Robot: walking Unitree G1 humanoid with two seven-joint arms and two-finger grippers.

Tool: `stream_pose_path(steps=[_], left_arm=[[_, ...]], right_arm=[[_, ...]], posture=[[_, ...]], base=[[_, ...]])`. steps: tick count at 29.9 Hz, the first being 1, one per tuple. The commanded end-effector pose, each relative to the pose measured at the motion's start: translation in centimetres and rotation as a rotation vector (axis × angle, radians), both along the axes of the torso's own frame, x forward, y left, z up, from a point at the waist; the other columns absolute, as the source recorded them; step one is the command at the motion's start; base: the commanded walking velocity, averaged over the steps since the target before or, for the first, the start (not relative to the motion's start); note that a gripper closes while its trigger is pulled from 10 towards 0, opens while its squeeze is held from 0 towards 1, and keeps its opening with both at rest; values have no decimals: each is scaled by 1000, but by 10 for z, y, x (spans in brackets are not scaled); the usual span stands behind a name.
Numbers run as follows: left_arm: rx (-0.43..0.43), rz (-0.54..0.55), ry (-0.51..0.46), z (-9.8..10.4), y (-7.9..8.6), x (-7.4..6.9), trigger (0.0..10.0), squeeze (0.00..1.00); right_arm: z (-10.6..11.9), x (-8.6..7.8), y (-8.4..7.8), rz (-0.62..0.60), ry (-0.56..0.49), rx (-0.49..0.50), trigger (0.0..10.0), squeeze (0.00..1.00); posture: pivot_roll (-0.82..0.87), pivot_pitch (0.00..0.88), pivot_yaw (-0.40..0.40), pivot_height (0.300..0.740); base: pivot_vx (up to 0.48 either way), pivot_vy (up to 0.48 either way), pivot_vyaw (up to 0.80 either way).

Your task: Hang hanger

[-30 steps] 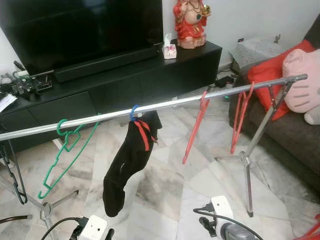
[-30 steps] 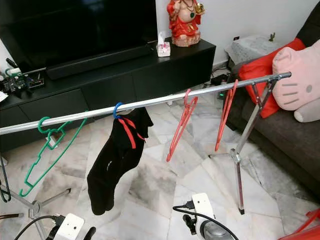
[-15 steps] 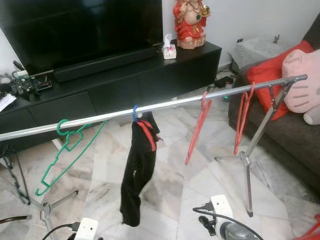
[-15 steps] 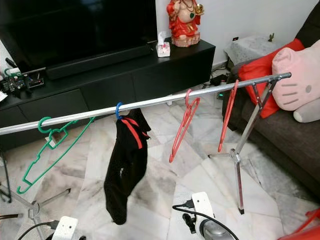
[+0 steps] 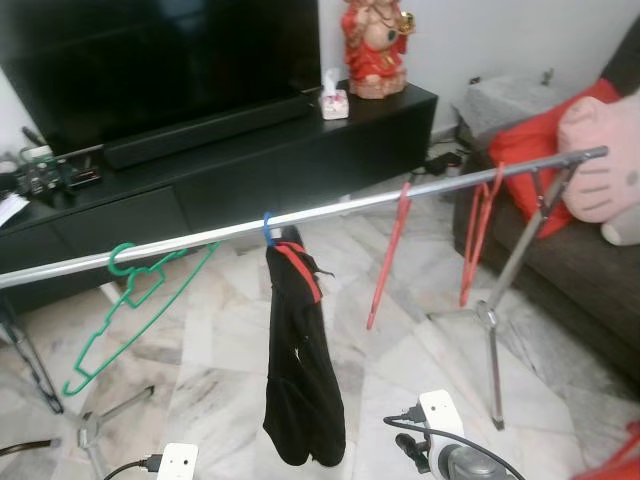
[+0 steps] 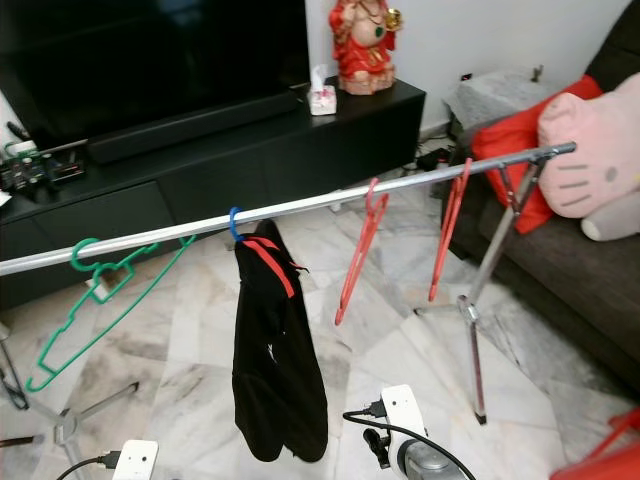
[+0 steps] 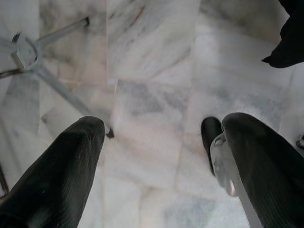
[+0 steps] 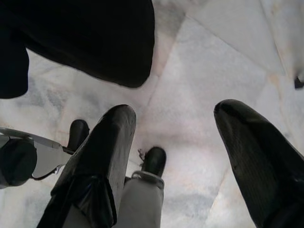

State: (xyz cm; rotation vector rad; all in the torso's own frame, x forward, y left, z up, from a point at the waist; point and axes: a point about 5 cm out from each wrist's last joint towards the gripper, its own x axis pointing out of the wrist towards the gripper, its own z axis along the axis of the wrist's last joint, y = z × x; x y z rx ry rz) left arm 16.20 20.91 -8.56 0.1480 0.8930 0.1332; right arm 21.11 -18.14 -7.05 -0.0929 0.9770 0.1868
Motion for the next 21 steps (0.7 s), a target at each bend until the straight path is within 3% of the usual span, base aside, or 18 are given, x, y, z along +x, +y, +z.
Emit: stream_pose_path(steps=[1,11,21], left_arm=[[-14,37,0,-1,2,-1,10000,0],[-3,38,12,-2,3,-3,10000,0],[9,-27,5,-2,1,-5,10000,0]], right_arm=[[-1,0,3,23,13,-8,10000,0],[-1,-1,2,24,17,-14,10000,0],[-2,-4,2,19,21,-13,10000,0]], posture=[[-100,0,61,732],[-108,0,63,732],[-127,0,78,732]], base=[[0,0,-706],[0,0,-706],[0,-223,-706]])
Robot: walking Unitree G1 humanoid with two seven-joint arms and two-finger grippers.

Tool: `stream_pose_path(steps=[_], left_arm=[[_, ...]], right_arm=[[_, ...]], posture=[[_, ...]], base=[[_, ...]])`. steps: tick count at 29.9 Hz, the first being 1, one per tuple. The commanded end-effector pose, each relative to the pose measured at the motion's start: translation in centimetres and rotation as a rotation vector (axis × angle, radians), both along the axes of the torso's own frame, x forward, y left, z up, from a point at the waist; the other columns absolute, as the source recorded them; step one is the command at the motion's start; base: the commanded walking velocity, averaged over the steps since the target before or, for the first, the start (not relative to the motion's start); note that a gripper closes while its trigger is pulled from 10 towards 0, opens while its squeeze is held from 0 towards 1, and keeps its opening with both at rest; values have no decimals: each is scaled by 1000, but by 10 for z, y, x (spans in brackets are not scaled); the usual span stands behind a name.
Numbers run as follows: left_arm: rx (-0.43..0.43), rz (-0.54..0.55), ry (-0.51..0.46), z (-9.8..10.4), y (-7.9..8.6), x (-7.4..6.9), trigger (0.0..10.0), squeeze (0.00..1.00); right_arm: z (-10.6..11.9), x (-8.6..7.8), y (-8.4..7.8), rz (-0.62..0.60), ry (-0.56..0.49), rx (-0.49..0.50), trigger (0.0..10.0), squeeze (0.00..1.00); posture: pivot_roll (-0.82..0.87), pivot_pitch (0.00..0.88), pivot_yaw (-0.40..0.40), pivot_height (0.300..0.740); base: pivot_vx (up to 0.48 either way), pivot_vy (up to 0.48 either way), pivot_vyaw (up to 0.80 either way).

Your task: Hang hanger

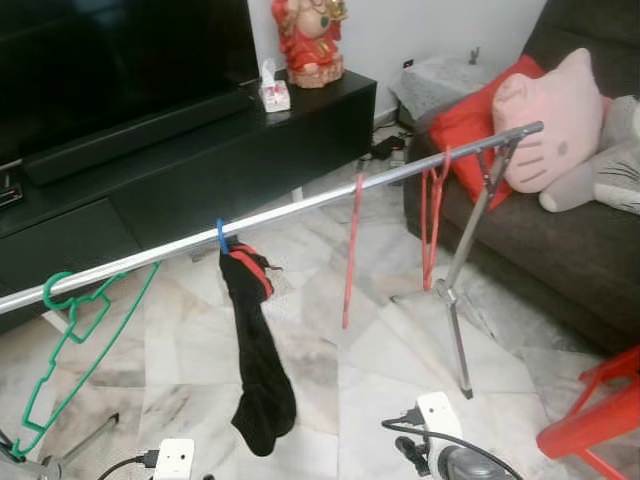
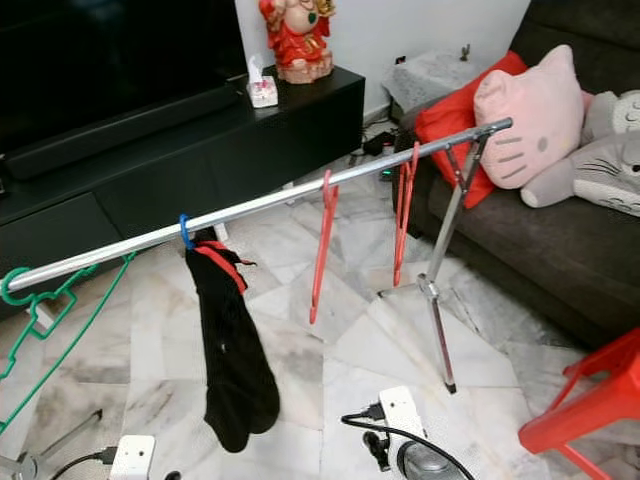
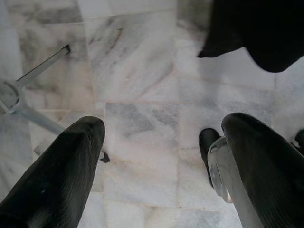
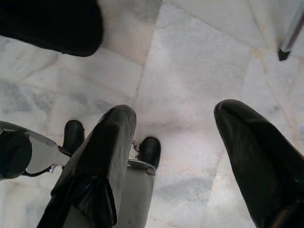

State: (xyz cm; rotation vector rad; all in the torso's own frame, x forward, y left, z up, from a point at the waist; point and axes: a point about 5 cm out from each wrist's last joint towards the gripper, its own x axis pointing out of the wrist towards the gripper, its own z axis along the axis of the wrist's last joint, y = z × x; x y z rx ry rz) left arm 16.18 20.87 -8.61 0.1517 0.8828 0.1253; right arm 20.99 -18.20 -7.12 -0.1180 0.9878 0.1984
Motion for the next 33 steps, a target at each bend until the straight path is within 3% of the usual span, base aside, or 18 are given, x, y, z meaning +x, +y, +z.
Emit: stream_pose_path(steps=[1,15,33], left_arm=[[9,-17,14,-2,1,-5,10000,0],[4,-24,27,-5,1,-12,10000,0],[13,-68,26,-4,-4,-10,10000,0]], right_arm=[[-2,-2,2,-2,11,4,10000,0],[-3,-4,3,-2,14,4,10000,0],[-2,-3,3,0,12,3,10000,0]], posture=[[-127,0,78,732],[-134,0,85,732],[-135,0,84,732]], base=[[0,-480,-706],[0,-83,-696],[0,-161,-688]])
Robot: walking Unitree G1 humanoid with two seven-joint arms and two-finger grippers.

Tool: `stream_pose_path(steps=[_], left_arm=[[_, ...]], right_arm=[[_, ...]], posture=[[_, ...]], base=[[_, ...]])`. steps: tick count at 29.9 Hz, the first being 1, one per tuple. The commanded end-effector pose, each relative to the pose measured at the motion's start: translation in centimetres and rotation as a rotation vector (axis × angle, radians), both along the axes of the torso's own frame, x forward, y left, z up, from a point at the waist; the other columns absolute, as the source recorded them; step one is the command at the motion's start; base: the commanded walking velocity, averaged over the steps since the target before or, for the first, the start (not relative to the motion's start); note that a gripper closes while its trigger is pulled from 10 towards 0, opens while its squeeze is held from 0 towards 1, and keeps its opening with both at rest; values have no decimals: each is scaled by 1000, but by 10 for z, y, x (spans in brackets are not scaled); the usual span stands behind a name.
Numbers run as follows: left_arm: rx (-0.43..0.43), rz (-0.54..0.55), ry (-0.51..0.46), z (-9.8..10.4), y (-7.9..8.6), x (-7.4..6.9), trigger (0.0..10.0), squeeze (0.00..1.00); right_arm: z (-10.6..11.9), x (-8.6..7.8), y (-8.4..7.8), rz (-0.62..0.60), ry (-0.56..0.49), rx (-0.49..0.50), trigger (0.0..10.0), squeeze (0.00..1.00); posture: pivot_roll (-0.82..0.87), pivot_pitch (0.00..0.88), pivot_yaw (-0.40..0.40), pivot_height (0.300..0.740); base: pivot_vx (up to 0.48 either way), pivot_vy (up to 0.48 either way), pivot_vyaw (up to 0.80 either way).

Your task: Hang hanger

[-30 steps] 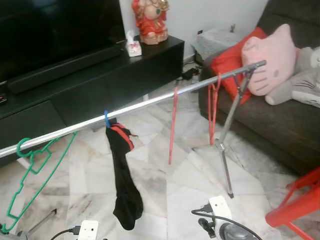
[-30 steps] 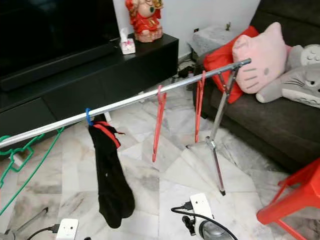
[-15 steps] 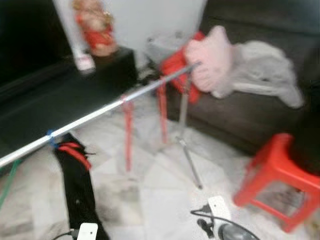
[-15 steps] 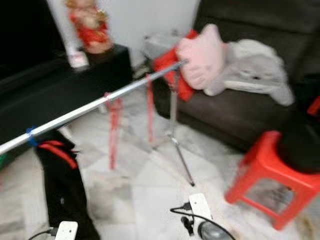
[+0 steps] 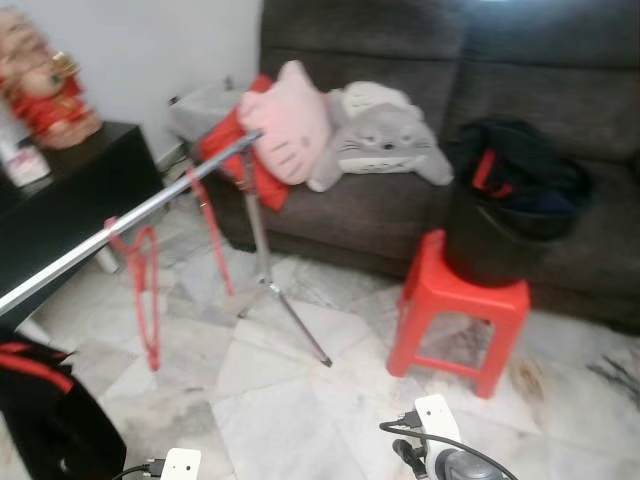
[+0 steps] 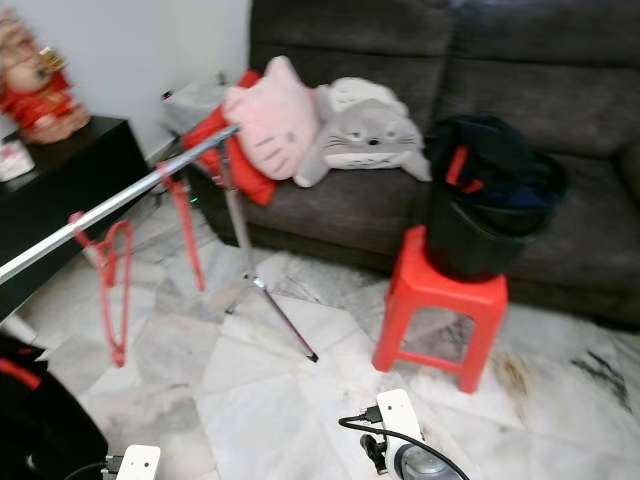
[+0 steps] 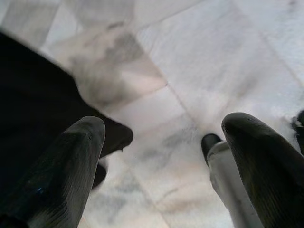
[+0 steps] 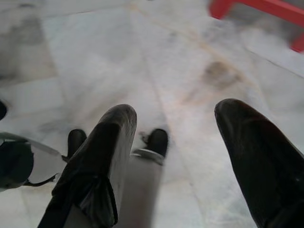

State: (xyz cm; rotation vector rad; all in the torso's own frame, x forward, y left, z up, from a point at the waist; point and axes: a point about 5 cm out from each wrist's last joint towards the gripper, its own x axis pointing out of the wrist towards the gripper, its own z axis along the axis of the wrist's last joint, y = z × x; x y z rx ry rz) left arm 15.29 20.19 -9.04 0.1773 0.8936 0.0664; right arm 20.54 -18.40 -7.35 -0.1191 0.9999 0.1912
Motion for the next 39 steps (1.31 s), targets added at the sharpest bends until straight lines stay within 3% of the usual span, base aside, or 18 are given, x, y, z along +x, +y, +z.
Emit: stream_pose_path(steps=[1,18,32,39], left_arm=[[16,-7,10,0,3,-1,10000,0],[1,6,11,-2,0,-4,10000,0],[-37,25,-11,-1,-5,-1,10000,0],[-44,59,-5,-1,1,-3,10000,0]], right_arm=[[0,1,5,6,1,8,10000,0],[1,4,4,1,-6,8,10000,0],[2,5,4,-16,-20,16,10000,0],[3,5,4,-28,-29,22,10000,0]], posture=[[-135,0,84,732],[-123,0,75,732],[-123,0,75,732],[-121,0,71,732]], base=[[0,0,-688],[0,-118,-682],[0,0,0],[155,0,0]])
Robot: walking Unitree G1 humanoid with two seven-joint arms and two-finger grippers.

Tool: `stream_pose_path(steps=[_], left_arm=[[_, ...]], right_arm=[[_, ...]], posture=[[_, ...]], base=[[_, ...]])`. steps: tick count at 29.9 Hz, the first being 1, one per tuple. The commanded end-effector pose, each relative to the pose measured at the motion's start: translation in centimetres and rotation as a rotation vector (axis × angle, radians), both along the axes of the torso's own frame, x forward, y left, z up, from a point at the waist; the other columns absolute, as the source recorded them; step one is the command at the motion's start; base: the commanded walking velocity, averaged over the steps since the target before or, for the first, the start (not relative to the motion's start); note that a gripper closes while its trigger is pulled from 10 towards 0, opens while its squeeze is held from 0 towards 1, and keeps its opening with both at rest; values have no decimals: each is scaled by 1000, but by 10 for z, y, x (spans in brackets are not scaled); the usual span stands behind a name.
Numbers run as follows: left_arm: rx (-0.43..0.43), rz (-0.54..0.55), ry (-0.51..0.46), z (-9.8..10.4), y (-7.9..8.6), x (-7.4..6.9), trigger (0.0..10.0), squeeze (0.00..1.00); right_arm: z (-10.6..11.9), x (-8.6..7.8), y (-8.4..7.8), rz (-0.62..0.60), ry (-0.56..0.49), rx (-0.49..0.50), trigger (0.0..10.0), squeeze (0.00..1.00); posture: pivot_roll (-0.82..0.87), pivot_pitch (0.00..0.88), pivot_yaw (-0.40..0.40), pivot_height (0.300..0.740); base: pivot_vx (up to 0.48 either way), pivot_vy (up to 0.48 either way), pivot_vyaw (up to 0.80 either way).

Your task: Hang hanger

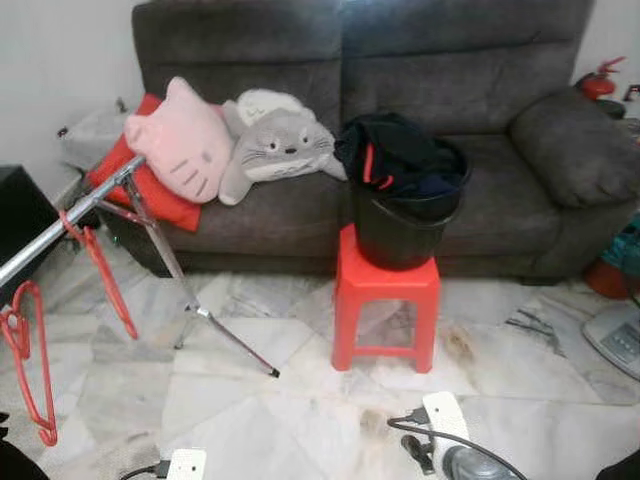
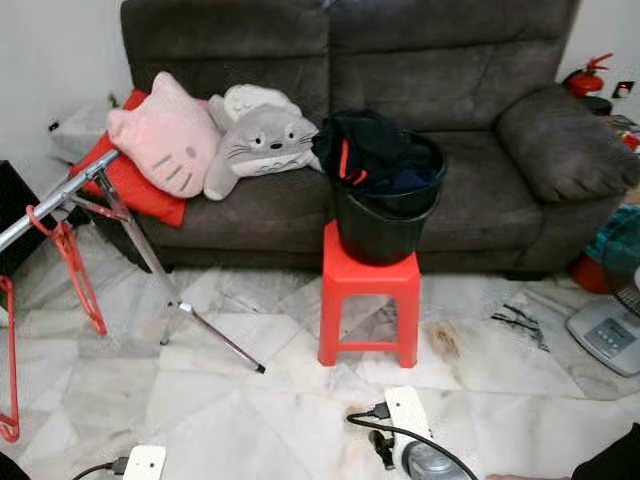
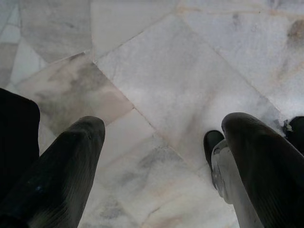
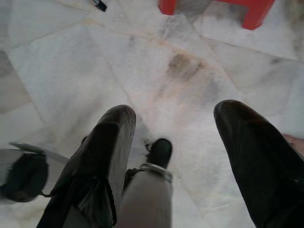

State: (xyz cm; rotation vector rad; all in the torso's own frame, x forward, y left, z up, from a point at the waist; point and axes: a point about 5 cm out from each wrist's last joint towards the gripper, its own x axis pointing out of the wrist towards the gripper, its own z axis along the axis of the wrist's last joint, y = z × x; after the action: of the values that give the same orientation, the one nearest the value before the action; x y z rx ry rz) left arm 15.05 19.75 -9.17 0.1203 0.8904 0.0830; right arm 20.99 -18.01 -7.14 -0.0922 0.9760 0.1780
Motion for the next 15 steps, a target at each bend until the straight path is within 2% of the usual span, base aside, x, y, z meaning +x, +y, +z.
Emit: stream_pose_path(steps=[1,6,12,15], left_arm=[[-4,24,2,1,6,0,10000,0],[-8,29,-2,1,6,1,10000,0],[-16,28,-7,2,4,3,10000,0],[-20,29,-8,2,4,4,10000,0]], right_arm=[[1,1,0,-5,-6,2,10000,0],[1,1,-1,-5,-3,0,10000,0],[0,1,0,0,1,2,10000,0],[1,1,0,-3,-7,3,10000,0]], posture=[[-121,0,71,732],[-121,0,71,732],[-122,0,70,732],[-119,0,69,732]], base=[[300,0,0],[306,0,0],[304,0,-639],[306,0,0]])
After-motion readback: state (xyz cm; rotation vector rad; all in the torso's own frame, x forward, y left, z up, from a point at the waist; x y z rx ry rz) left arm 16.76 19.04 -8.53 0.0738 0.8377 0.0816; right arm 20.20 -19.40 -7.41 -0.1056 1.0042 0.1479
